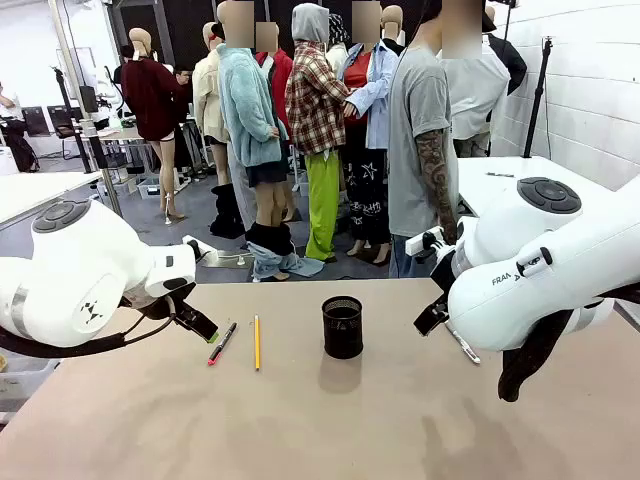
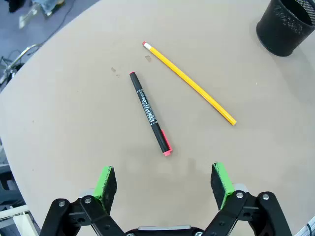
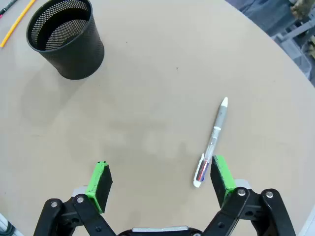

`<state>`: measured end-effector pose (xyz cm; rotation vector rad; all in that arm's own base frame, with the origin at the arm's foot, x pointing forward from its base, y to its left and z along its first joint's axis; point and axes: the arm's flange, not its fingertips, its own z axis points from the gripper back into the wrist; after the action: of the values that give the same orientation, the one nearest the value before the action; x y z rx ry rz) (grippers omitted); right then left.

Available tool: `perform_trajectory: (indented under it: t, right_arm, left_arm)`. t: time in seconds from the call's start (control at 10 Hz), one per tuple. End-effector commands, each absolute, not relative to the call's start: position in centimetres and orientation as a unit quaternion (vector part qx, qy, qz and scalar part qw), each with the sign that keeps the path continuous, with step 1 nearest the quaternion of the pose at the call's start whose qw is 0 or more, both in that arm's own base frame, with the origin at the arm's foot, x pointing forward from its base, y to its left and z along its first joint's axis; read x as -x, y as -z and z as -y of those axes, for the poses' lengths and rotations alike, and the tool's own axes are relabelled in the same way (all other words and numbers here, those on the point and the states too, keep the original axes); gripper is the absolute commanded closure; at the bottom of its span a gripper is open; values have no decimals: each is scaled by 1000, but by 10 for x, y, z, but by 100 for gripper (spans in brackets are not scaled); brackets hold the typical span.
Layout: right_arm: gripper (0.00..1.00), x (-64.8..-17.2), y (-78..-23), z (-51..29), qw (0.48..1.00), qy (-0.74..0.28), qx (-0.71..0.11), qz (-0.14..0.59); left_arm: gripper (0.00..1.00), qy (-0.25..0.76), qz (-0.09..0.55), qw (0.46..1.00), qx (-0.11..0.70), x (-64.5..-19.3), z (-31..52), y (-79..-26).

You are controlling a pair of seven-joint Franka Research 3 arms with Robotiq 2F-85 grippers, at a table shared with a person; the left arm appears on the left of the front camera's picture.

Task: Place the pens into the pen holder.
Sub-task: Pick up a writing instrument from the table and place it into the Pen holder.

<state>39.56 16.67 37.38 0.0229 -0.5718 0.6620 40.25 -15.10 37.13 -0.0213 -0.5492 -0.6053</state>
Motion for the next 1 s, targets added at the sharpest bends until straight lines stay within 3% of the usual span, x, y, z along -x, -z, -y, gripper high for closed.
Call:
perform_trajectory:
  t: [0.0, 0.9]
  right_arm:
    - [0, -396, -374, -167, 906, -321, -11, 277]
    - [0, -396, -374, -167, 906, -320, -11, 277]
  left_arm:
    - [0, 294, 267, 918, 10, -403, 151, -371]
    - [0, 294, 267, 918, 10, -403, 151, -371]
